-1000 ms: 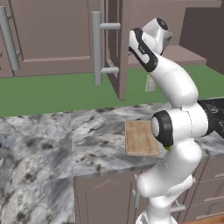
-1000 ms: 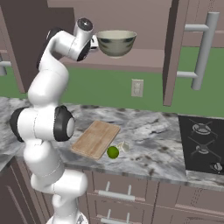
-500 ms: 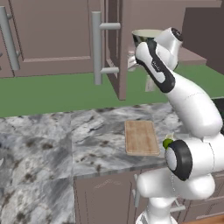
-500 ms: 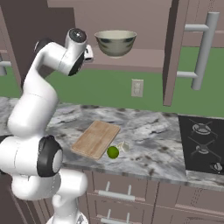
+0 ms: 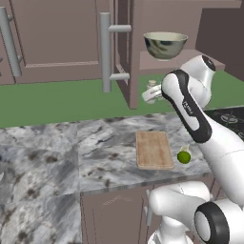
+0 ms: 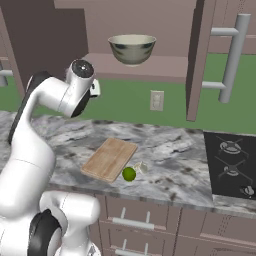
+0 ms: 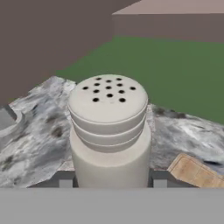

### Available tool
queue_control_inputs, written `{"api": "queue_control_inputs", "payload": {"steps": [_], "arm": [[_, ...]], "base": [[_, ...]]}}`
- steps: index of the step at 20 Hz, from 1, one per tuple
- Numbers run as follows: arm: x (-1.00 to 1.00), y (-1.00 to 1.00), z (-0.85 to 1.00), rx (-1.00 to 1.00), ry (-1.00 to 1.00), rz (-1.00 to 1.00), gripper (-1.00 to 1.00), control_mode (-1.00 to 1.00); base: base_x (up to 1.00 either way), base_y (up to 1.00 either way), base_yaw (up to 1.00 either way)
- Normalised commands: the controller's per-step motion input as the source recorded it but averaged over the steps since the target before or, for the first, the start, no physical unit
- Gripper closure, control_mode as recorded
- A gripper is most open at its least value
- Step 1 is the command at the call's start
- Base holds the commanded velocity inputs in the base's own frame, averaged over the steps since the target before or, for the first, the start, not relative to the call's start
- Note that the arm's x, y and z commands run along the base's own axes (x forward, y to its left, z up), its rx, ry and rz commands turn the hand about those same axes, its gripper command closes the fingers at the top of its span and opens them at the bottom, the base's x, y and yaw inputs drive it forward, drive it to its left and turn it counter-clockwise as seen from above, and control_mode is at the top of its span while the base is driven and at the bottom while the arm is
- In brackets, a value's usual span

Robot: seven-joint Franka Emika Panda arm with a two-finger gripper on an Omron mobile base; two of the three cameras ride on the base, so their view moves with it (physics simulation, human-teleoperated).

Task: Open the cabinet. Place the bowl and condiment on the counter. Then place the lime and garlic on the cutting board.

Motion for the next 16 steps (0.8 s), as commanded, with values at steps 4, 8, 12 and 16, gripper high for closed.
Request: {"api": "queue_control_inputs", "payload": {"steps": [4, 8, 12, 16], "arm": [[-0.17, -0.14, -0.82, 0.04, 0.2, 0.06, 1.0, -1.0], [0.03, -0.02, -0.84, 0.0, 0.17, 0.12, 1.0, -1.0], [0.26, 0.04, -0.73, -0.01, 0.1, 0.14, 1.0, -1.0], [0.55, 0.28, -0.77, -0.07, 0.07, 0.12, 1.0, -1.0]], "base": [[0.0, 0.0, 0.0], [0.0, 0.0, 0.0], [0.0, 0.0, 0.0], [0.0, 0.0, 0.0]]}}
